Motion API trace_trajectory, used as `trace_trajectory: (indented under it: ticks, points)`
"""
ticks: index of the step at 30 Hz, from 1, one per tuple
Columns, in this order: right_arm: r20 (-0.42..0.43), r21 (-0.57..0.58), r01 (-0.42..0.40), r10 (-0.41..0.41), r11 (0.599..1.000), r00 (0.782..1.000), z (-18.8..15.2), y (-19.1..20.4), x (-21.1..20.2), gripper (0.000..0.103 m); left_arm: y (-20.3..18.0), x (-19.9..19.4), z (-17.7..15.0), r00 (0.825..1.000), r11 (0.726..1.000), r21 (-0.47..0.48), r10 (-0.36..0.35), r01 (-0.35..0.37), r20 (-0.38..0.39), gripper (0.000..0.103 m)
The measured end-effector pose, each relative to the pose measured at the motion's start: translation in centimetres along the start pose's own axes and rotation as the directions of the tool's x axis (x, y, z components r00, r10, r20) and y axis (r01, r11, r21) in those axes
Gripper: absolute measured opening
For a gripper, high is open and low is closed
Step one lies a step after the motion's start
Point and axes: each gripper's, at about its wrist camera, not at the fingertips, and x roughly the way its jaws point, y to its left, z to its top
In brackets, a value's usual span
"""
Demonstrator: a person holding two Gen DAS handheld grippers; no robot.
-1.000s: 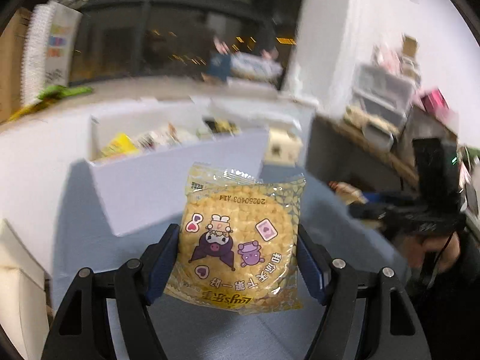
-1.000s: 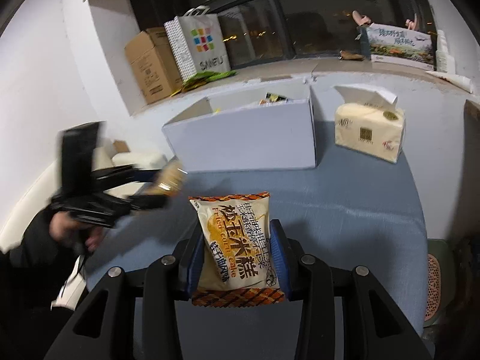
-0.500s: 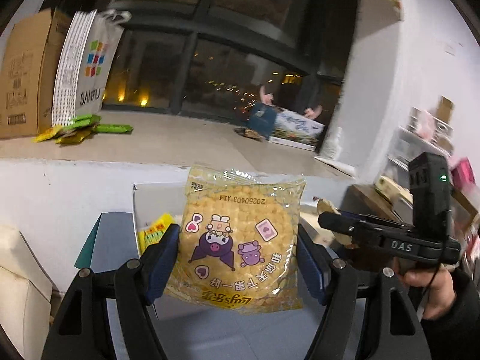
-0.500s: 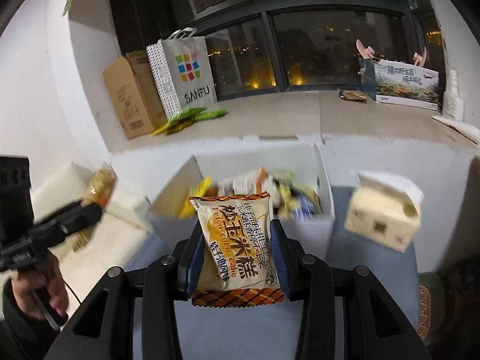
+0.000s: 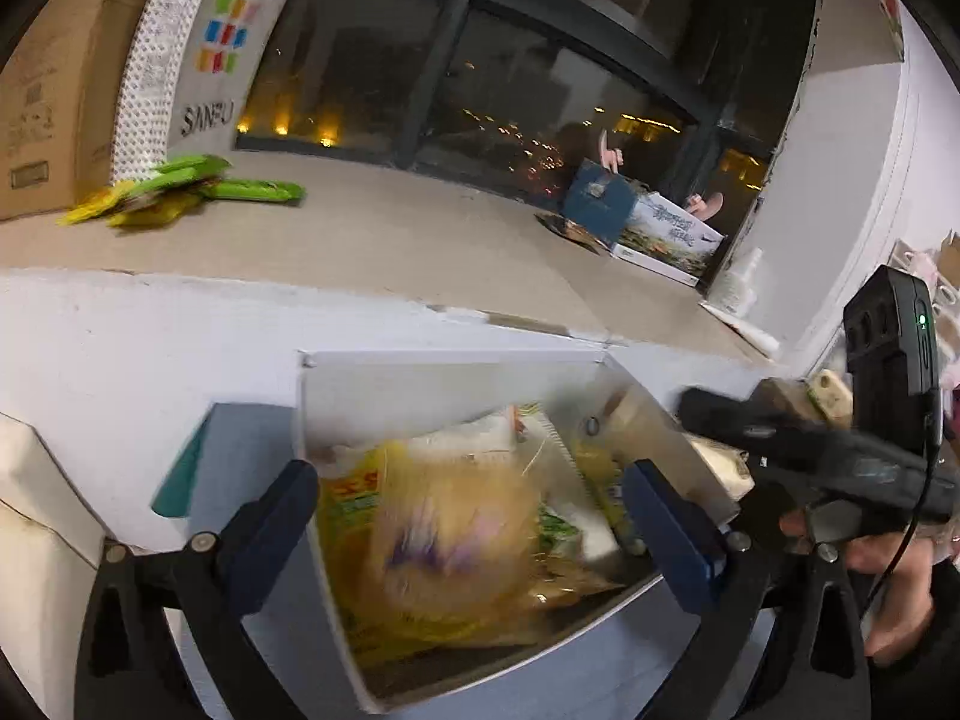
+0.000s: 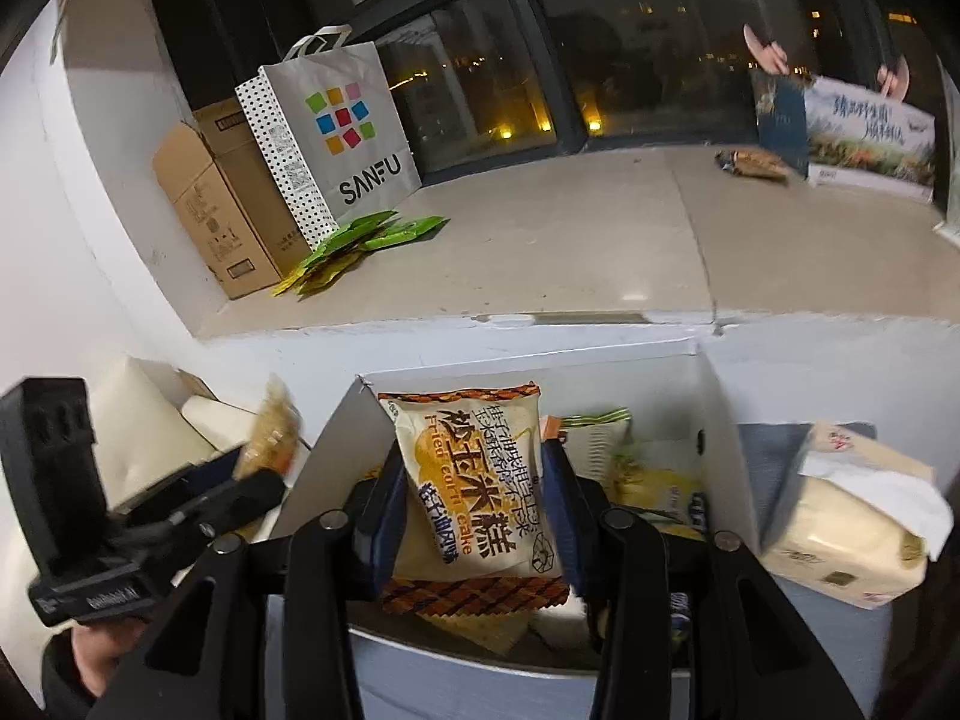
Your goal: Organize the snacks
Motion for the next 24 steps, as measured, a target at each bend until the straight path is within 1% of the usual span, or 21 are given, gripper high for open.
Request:
trace_trajectory:
  ticks: [1, 2, 5, 6, 7, 8, 9, 10, 12, 13, 14, 15, 16, 17, 19, 21, 22, 24]
  points:
    - [-0.002, 0.016, 0.005, -0.005, 1.000, 1.000, 0.0, -0.2, 0.1, 0.091, 0.1, -0.2, -0.2, 1.000, 1.000, 0.007, -0.002, 0.002, 0.004, 0.103]
    - [0.008, 0.028, 0.017, -0.017, 0.999, 1.000, 0.0, -0.3, 0.0, 0.103, 0.1, -0.4, -0.4, 1.000, 1.000, 0.014, -0.006, 0.006, 0.006, 0.103]
    - [0.041, 0.031, 0.061, -0.062, 0.998, 0.997, -0.1, -0.4, -0.6, 0.103, -0.2, -1.1, -0.5, 1.000, 0.999, 0.030, 0.011, -0.012, 0.021, 0.103]
    - [0.049, 0.025, 0.071, -0.072, 0.997, 0.996, -0.1, -0.4, -0.8, 0.103, -0.6, -1.6, -0.6, 0.999, 0.999, 0.044, 0.025, -0.026, 0.035, 0.103]
    - [0.058, 0.016, 0.085, -0.086, 0.996, 0.995, -0.1, -0.3, -1.0, 0.103, -1.2, -2.4, -0.7, 0.997, 0.996, 0.070, 0.046, -0.050, 0.068, 0.103]
    - [0.067, 0.001, 0.101, -0.101, 0.995, 0.993, -0.3, 0.0, -1.4, 0.103, -2.0, -3.6, -0.9, 0.990, 0.991, 0.107, 0.069, -0.082, 0.124, 0.103]
    - [0.074, -0.013, 0.118, -0.117, 0.993, 0.990, -0.3, 0.2, -1.7, 0.103, -2.6, -4.4, -1.0, 0.983, 0.986, 0.131, 0.085, -0.106, 0.161, 0.103]
    - [0.090, -0.039, 0.161, -0.157, 0.986, 0.983, -0.6, 0.8, -2.3, 0.103, -3.4, -5.3, -1.2, 0.974, 0.978, 0.154, 0.112, -0.144, 0.197, 0.103]
    - [0.120, -0.088, 0.226, -0.215, 0.970, 0.969, -1.0, 1.8, -3.1, 0.103, -4.7, -6.7, -1.4, 0.956, 0.959, 0.174, 0.183, -0.225, 0.230, 0.103]
    - [0.159, -0.133, 0.274, -0.252, 0.952, 0.954, -1.5, 2.8, -4.0, 0.103, -5.3, -7.6, -1.6, 0.946, 0.954, 0.165, 0.205, -0.250, 0.253, 0.103]
    - [0.192, -0.156, 0.295, -0.264, 0.943, 0.945, -1.9, 3.4, -4.8, 0.103, -5.8, -8.8, -2.1, 0.939, 0.954, 0.157, 0.206, -0.255, 0.275, 0.103]
    - [0.224, -0.176, 0.306, -0.265, 0.935, 0.938, -2.4, 4.0, -5.6, 0.103, -6.1, -9.7, -2.4, 0.936, 0.956, 0.154, 0.195, -0.248, 0.293, 0.103]
    - [0.272, -0.198, 0.307, -0.248, 0.931, 0.930, -3.1, 4.7, -7.0, 0.103, -6.4, -10.5, -2.8, 0.935, 0.960, 0.151, 0.181, -0.235, 0.305, 0.103]
    - [0.291, -0.204, 0.302, -0.237, 0.931, 0.927, -3.5, 5.1, -7.9, 0.103, -6.7, -11.2, -3.1, 0.938, 0.964, 0.151, 0.164, -0.218, 0.304, 0.103]
    - [0.311, -0.189, 0.296, -0.229, 0.936, 0.922, -4.2, 5.6, -9.5, 0.103, -7.3, -12.5, -3.8, 0.951, 0.972, 0.146, 0.141, -0.186, 0.277, 0.103]
    - [0.320, -0.167, 0.275, -0.212, 0.947, 0.924, -5.1, 6.0, -11.7, 0.103, -8.3, -13.9, -4.8, 0.955, 0.972, 0.158, 0.127, -0.173, 0.268, 0.103]
    - [0.340, -0.179, 0.270, -0.199, 0.946, 0.919, -5.9, 6.5, -13.1, 0.103, -8.8, -14.7, -5.4, 0.955, 0.970, 0.168, 0.128, -0.177, 0.267, 0.103]
    - [0.391, -0.190, 0.312, -0.220, 0.931, 0.894, -7.5, 7.4, -15.2, 0.103, -9.7, -16.0, -6.7, 0.958, 0.964, 0.190, 0.138, -0.188, 0.251, 0.103]
